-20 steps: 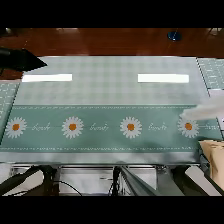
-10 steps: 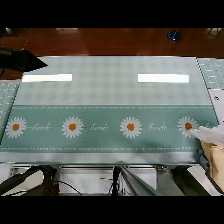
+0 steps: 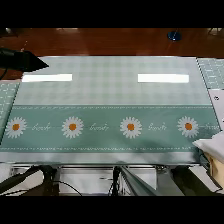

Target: Fold the shirts.

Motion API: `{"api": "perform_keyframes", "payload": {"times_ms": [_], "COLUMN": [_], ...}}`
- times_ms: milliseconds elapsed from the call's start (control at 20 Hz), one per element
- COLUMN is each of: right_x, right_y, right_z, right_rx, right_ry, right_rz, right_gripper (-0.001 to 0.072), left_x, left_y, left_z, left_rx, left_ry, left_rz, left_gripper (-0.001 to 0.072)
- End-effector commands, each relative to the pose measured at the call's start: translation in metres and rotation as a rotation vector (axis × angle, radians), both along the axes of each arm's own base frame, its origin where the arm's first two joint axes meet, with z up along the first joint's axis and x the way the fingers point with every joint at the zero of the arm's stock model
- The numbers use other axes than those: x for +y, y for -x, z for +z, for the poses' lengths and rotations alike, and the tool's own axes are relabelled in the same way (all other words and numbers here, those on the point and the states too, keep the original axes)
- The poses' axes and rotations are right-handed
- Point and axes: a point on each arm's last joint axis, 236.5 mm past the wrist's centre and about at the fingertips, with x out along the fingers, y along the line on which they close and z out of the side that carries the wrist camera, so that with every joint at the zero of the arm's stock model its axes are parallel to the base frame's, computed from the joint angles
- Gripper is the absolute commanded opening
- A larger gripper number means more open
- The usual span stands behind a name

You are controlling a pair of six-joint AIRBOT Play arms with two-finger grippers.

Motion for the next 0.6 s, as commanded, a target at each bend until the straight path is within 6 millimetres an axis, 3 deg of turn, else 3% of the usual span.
{"api": "perform_keyframes", "payload": {"times_ms": [0,200,350,400,500,550], "right_x": [0.021,0.043,0.04,0.035,0.025,0.016], "right_y": [0.044,0.066,0.081,0.083,0.083,0.084], "right_z": [-0.011,-0.03,-0.036,-0.04,-0.045,-0.045], "right_rx": [0.13,0.179,0.252,0.257,0.26,0.266], "right_ry": [-0.068,-0.15,-0.149,-0.138,-0.146,-0.132], "right_rz": [-0.104,-0.169,-0.159,-0.142,-0.035,0.017], "right_gripper": [0.0018,0.0018,0.0029,0.0144,0.0525,0.0598], "left_x": [0.0,0.001,0.003,0.003,0.004,0.004], "left_y": [0.0,-0.003,-0.007,-0.009,-0.011,-0.011], "left_z": [-0.001,0.0,0.002,0.003,0.003,0.003], "left_rx": [0.001,-0.007,-0.022,-0.03,-0.038,-0.038], "left_ry": [0.0,0.001,0.001,0.001,0.001,0.0], "left_rz": [0.0,0.008,0.021,0.028,0.035,0.035], "left_gripper": [0.0275,0.0275,0.0275,0.0275,0.0275,0.0275]}}
